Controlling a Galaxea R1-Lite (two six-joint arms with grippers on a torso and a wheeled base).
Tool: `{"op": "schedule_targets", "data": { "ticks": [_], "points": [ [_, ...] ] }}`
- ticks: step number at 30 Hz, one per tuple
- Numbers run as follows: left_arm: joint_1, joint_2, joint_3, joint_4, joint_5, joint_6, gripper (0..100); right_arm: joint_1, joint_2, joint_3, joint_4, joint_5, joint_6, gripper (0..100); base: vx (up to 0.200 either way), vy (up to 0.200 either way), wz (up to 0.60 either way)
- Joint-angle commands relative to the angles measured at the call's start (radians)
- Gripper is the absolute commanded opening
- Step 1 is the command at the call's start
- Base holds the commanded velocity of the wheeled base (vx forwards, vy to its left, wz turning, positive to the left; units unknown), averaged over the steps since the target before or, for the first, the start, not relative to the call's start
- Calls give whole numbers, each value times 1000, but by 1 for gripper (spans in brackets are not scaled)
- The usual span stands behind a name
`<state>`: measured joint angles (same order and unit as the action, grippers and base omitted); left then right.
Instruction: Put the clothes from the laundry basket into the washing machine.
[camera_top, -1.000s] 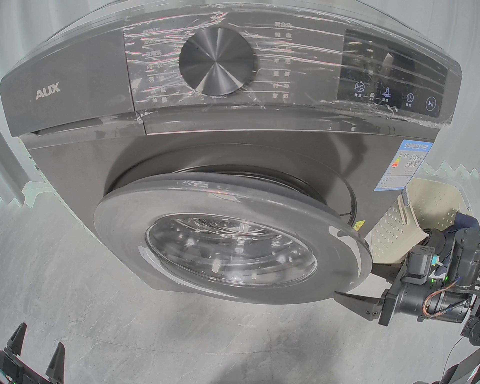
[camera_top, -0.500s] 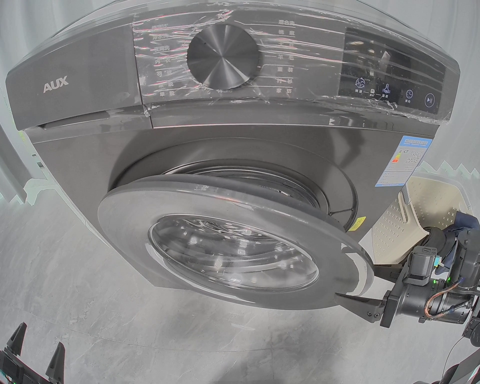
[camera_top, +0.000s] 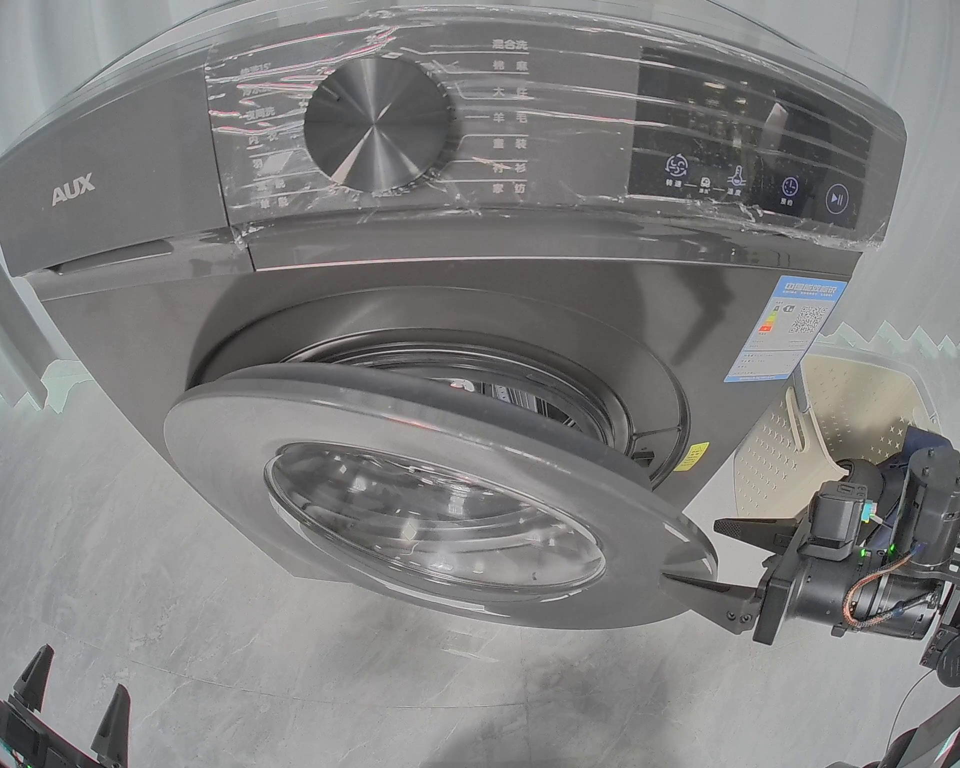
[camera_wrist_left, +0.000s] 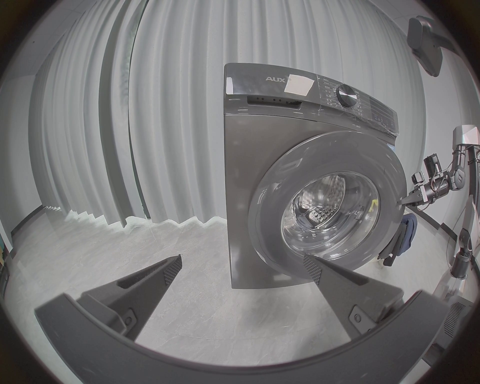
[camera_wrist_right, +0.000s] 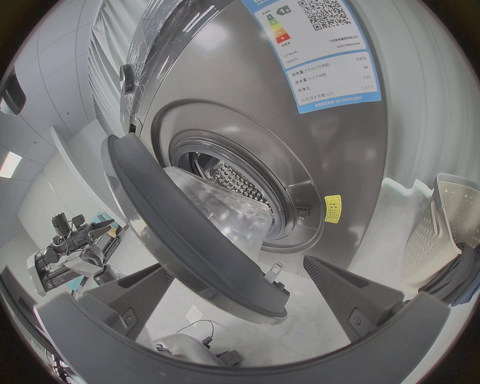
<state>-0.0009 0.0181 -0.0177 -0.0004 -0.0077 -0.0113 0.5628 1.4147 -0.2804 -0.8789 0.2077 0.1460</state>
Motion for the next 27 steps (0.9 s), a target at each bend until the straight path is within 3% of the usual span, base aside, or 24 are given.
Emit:
{"op": "schedule_targets", "data": {
  "ticks": [1,7,13,27],
  "points": [
    [1,-18,16,0,0,-1,100,2,12,-9,-2,1,0,100,0,0,0],
    [-1,-18,16,0,-2,-1,100,9,52,-11,-57,1,-2,100,0,0,0],
    [-1,-18,16,0,0,-1,100,14,73,-2,-80,-2,-2,100,-200,0,0],
    [-1,-18,16,0,0,-1,100,60,43,95,-83,1,1,100,0,0,0]
  ]
}}
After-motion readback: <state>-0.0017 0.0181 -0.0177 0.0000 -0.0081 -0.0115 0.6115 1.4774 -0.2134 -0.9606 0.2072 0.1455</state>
